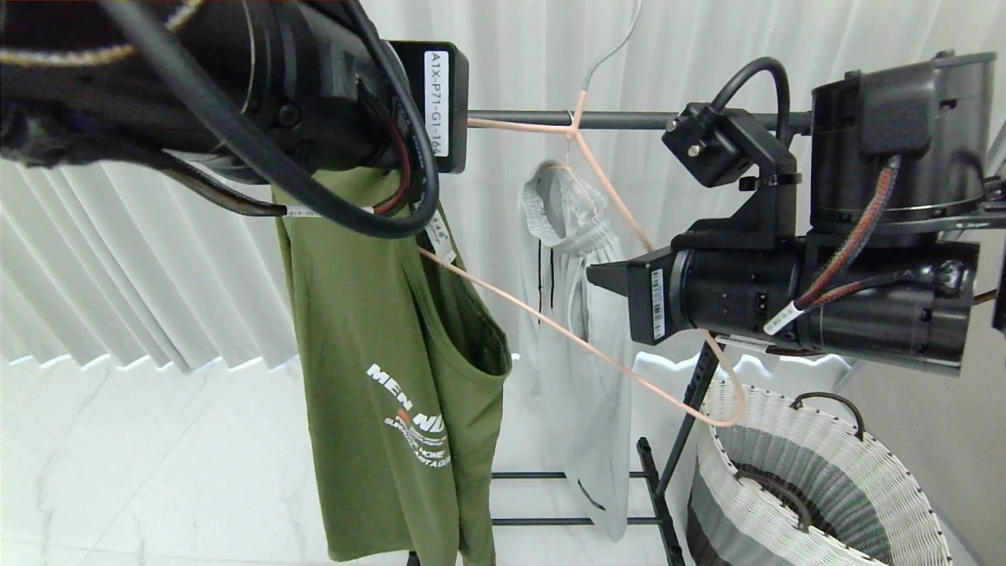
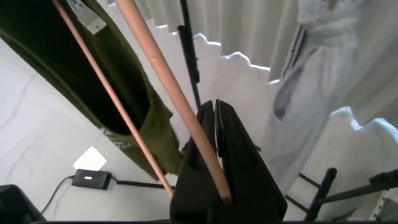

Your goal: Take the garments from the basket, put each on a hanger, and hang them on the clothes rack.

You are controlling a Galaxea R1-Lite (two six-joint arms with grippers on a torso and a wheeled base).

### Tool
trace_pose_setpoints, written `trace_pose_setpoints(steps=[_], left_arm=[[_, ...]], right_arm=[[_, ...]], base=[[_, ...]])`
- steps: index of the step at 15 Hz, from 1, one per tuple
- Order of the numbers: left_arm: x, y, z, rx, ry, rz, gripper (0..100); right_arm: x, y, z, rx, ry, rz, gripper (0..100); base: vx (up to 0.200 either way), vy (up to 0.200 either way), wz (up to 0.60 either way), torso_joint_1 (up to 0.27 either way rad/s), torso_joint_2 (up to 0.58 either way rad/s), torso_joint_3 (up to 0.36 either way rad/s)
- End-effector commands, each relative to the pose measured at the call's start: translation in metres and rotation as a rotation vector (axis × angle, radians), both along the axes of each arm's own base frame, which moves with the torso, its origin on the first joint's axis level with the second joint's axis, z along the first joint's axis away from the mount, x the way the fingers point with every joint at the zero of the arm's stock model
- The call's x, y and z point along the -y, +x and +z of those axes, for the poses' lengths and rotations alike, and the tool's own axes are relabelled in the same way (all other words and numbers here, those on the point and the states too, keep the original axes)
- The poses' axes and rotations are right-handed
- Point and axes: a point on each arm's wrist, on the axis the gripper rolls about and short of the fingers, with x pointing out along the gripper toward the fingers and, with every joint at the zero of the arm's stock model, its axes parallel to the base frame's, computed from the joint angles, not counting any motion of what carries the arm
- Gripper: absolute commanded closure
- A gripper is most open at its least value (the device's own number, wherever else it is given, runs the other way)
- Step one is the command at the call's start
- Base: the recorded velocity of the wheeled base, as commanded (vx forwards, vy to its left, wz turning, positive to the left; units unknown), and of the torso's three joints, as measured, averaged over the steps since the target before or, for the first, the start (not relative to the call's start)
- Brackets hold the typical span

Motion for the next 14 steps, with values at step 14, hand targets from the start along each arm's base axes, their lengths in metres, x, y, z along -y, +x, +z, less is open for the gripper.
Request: trace_pose_setpoints(steps=[14], left_arm=[[0.011, 0.002, 0.017, 0.031, -0.112, -0.016, 100]], right_arm=[[-0.022, -0.009, -0.008, -0.045, -0.052, 0.074, 100]], base=[[0.0, 0.0, 0.0, 0.0, 0.0, 0.0]])
